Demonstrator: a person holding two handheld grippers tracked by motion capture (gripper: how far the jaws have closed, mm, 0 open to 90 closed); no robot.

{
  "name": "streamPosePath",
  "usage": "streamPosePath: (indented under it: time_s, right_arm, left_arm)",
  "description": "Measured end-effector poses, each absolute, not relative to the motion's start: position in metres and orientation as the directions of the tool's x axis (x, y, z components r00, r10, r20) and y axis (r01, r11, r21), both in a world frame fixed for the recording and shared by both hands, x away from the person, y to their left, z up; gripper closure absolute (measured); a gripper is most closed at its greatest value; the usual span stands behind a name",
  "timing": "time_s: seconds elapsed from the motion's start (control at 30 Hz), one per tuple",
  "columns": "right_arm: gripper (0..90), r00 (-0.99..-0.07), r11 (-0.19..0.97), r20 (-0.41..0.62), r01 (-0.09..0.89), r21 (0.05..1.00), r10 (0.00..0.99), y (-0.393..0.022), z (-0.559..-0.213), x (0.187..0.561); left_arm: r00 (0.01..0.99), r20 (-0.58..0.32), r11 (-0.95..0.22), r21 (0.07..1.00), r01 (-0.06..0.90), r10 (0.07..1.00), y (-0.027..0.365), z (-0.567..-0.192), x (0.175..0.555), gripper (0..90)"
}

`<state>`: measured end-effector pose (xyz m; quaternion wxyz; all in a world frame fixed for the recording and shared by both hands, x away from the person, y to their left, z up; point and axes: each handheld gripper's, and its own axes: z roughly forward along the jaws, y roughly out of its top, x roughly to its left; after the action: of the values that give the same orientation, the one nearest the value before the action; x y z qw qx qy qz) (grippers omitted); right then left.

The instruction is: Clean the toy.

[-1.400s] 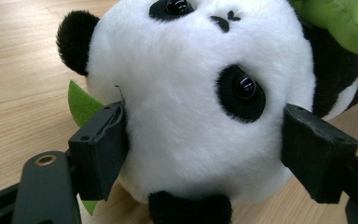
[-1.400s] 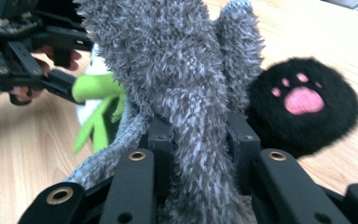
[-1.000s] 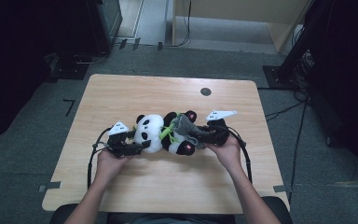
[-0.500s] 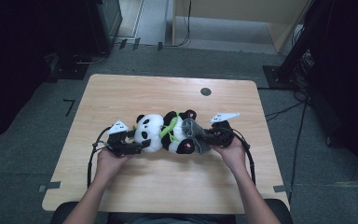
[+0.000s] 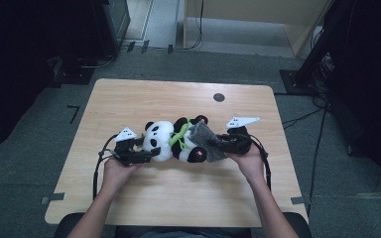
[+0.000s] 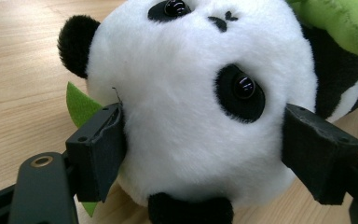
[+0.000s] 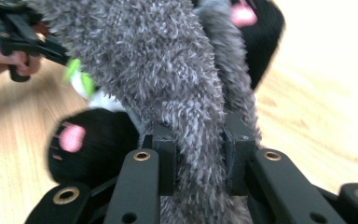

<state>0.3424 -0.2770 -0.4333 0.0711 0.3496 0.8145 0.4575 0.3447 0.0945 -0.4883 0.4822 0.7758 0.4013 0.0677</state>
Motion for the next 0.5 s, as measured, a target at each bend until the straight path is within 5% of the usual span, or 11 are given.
streamPosePath:
  time_s: [0.43, 0.5]
  right_arm:
    - [70.8, -0.791, 0.349, 0.158, 0.428, 0.834, 0.591, -0.241, -0.41, 0.35]
    - [63.8, -0.795, 0.364, 0.15, 0.426, 0.828, 0.588, -0.233, -0.415, 0.354]
  left_arm:
    - [0.674, -0.239, -0.228, 0.819, 0.527, 0.699, 0.092, -0.49, 0.337, 18.5]
    - [0.677, -0.233, -0.232, 0.82, 0.523, 0.698, 0.092, -0.49, 0.336, 18.2]
